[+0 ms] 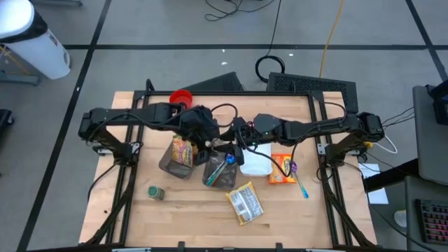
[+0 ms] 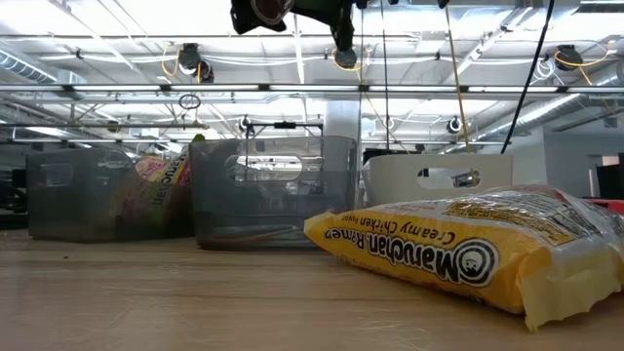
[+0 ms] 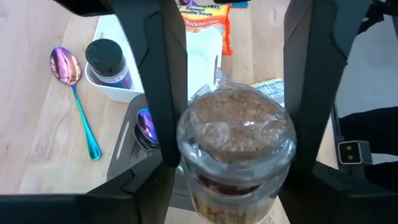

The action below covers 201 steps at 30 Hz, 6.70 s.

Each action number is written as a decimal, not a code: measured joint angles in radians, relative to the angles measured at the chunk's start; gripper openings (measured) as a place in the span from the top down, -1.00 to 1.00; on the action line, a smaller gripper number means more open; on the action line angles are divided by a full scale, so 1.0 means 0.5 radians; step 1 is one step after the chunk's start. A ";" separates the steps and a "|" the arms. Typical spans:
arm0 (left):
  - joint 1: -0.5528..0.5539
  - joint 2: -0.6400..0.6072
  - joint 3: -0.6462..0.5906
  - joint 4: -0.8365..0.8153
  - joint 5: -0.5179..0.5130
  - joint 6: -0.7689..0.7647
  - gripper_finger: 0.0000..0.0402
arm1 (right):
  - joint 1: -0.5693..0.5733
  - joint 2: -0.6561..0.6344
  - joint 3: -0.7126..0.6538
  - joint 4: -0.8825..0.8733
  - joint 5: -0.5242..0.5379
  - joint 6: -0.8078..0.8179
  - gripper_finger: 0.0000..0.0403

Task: Pick & Place Food Item
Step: Put the brown bottle into the white bin, then put the orange pack into the left gray bin

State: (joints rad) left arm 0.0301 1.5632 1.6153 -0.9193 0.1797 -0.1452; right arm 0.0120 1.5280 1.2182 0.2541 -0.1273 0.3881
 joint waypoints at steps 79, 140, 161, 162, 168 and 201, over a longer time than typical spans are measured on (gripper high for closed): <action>-0.183 -0.952 -1.367 1.399 -0.339 -0.820 -0.28 | -0.151 -0.562 -1.028 -0.889 0.720 0.049 0.14; -0.183 -0.949 -1.366 1.398 -0.366 -0.807 -0.28 | -0.204 -0.276 -1.121 -0.663 0.826 -0.033 -0.16; -0.172 -0.949 -1.366 1.358 -0.365 -0.670 -0.28 | -0.204 -0.582 -1.119 -0.602 0.874 -0.208 -0.24; -0.169 -0.949 -1.366 1.363 -0.365 -0.652 -0.28 | -0.204 -0.611 -1.119 -0.582 0.879 -0.218 -0.23; -0.164 -0.949 -1.366 1.371 -0.366 -0.651 -0.28 | -0.204 -0.804 -1.119 -0.480 0.880 -0.136 -0.23; -0.164 -0.949 -1.366 1.385 -0.381 -0.592 -0.28 | -0.204 -1.089 -1.119 -0.068 0.878 0.091 -0.24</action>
State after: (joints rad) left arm -0.0517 1.0885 0.9325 -0.2268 -0.0107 -0.4412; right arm -0.0902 0.9836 0.6586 0.2200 0.3119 0.4335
